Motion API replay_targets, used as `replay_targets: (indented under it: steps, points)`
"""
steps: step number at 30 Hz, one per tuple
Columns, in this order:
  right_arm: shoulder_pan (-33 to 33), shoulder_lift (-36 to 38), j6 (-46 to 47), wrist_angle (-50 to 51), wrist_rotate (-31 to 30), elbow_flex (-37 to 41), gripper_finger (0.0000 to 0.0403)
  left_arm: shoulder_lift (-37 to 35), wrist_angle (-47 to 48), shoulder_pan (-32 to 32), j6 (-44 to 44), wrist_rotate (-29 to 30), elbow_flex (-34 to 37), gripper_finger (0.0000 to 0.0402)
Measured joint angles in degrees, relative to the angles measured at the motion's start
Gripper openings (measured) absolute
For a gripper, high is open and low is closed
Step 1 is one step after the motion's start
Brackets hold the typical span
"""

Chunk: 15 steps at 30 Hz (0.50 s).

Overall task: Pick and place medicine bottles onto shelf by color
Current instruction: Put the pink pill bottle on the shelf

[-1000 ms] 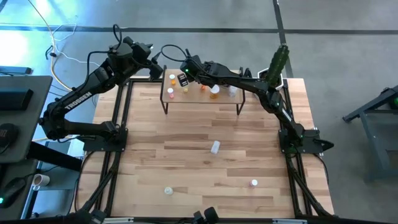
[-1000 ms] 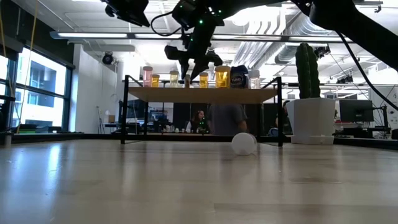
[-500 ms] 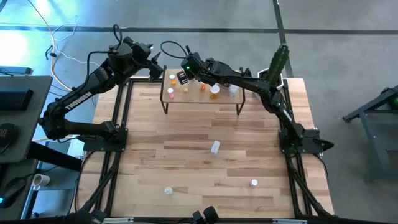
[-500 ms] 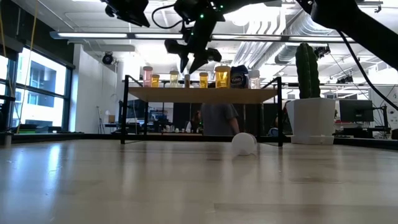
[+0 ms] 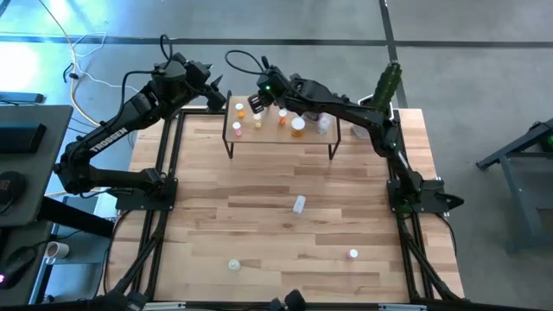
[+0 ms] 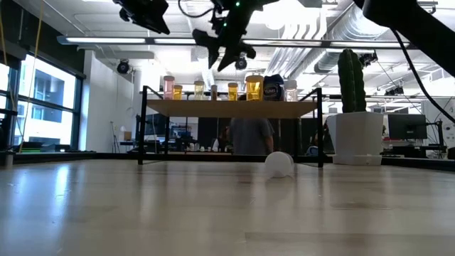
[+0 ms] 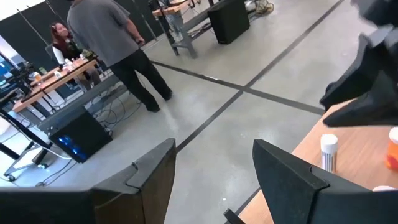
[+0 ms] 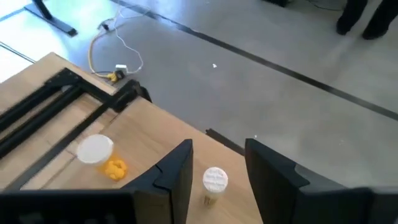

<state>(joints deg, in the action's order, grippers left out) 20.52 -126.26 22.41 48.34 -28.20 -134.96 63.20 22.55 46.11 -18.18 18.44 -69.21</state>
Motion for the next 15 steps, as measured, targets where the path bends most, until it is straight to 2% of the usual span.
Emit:
replay_targets:
  steps: [8, 15]
  points:
    - [-1.8, 3.63, -0.48, 3.87, 4.2, -0.04, 0.0138, -1.02, 3.81, 0.0, 0.01, -0.66, 0.0, 0.0204]
    - [-4.43, 5.97, -2.48, 6.79, 8.55, -0.04, 0.0138, -2.7, 9.75, -0.04, 3.65, -12.18, 0.0, 0.0204]
